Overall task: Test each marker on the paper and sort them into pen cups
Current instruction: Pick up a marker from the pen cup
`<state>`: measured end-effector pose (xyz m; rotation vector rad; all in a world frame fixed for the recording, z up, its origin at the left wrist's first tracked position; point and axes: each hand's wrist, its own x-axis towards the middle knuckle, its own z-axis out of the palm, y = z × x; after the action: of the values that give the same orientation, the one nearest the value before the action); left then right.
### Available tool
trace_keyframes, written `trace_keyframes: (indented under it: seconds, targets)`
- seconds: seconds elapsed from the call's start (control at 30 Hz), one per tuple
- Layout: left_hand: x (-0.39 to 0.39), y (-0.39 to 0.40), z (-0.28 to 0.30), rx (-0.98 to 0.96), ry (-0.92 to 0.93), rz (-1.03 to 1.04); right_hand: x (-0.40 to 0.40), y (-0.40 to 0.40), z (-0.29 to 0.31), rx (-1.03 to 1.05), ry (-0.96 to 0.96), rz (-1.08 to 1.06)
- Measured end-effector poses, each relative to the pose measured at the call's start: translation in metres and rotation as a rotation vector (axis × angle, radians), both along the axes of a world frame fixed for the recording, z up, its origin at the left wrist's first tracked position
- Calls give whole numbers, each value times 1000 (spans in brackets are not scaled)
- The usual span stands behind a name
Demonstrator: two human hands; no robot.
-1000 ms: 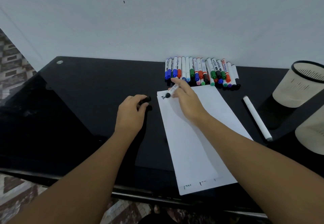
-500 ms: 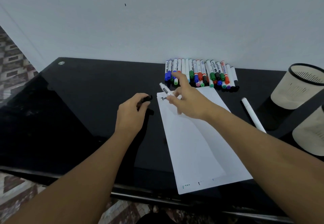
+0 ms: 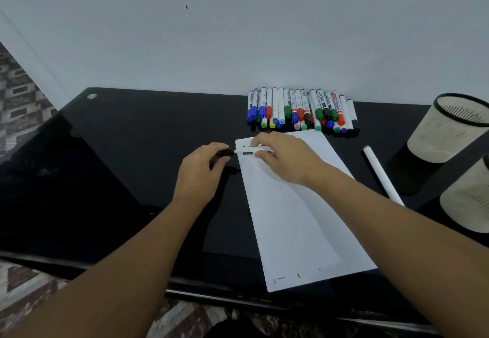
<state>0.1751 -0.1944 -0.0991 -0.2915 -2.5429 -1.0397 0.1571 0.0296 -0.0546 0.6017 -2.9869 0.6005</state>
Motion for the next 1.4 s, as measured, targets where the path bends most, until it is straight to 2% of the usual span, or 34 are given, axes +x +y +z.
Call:
trace_keyframes:
  seconds: [0.23, 0.47, 0.6, 0.8, 1.4]
  targets:
    - [8, 2, 5, -64, 91, -39, 3, -8, 2, 86, 98, 62]
    - [13, 4, 7, -39, -11, -76, 10, -9, 4, 83, 56, 172]
    - [10, 6, 7, 21, -146, -70, 12, -9, 4, 42, 37, 161]
    - [-3, 3, -5, -305, -108, -48, 13, -2, 8, 95, -24, 126]
    - [-1, 5, -2, -338, -118, -41, 25, 14, -5, -181, -29, -38]
